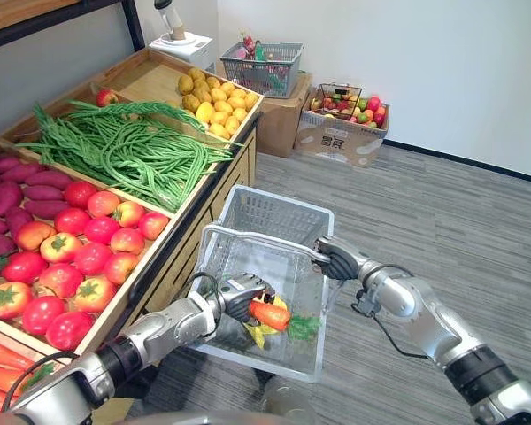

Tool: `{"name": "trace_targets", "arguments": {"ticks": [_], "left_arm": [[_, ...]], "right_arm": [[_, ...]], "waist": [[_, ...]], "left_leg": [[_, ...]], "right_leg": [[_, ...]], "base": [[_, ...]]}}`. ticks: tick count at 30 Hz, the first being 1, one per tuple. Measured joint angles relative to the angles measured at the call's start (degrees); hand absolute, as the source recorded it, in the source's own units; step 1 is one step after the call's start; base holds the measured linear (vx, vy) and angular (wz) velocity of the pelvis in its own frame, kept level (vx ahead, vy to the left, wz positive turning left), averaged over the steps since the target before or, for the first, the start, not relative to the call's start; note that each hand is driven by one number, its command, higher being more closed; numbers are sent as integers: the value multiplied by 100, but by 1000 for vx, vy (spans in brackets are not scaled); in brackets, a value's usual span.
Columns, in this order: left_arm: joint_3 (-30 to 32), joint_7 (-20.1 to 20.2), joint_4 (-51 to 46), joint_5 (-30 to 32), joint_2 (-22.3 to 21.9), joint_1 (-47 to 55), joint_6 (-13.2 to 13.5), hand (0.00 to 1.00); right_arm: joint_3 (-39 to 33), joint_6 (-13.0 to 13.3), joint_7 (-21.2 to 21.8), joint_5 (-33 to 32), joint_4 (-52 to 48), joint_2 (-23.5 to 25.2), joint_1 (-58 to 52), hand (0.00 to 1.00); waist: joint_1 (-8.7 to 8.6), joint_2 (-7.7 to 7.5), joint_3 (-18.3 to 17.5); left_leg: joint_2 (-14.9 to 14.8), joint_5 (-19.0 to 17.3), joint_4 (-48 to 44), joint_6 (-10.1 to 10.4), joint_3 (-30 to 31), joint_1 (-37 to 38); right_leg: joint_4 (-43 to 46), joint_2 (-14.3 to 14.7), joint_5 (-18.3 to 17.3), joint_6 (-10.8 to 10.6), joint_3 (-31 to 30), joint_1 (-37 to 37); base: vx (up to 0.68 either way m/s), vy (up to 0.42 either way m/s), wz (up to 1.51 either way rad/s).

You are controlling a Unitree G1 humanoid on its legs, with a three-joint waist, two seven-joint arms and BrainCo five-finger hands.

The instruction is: Pick vegetable in the basket

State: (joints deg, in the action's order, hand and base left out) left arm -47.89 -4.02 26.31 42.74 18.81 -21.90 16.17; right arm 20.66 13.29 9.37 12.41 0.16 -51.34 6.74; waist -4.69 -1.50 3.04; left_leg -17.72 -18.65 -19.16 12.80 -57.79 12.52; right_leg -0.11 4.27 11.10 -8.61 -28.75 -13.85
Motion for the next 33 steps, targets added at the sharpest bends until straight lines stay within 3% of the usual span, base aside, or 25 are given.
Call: {"name": "trace_targets", "arguments": {"ticks": [16, 24, 33], "left_arm": [[108, -1, 71, 77, -123, -257, -15, 0], [101, 20, -1748, -477, -66, -263, 18, 0], [97, 207, -3509, -1497, 399, 220, 339, 0]], "right_arm": [[-165, -32, 139, 6, 87, 325, -77, 100], [-955, -80, 115, 127, 717, 1034, -417, 100], [-1934, -508, -272, 897, 2158, 1690, -708, 100]], "waist": [[-13, -44, 280], [55, -42, 318], [274, -24, 298]], "left_leg": [[22, 9, 21, -40, 199, -39], [54, 35, 20, -124, 677, -245], [248, 162, 103, -335, 1535, -657]], "right_leg": [[-7, -110, -2, -2, 170, 78], [-70, -350, -2, -1, 599, 198], [-71, -813, -57, 8, 1433, 323]], "base": [[-4, -5, 6], [-31, -21, 30], [-49, -10, 50]]}}
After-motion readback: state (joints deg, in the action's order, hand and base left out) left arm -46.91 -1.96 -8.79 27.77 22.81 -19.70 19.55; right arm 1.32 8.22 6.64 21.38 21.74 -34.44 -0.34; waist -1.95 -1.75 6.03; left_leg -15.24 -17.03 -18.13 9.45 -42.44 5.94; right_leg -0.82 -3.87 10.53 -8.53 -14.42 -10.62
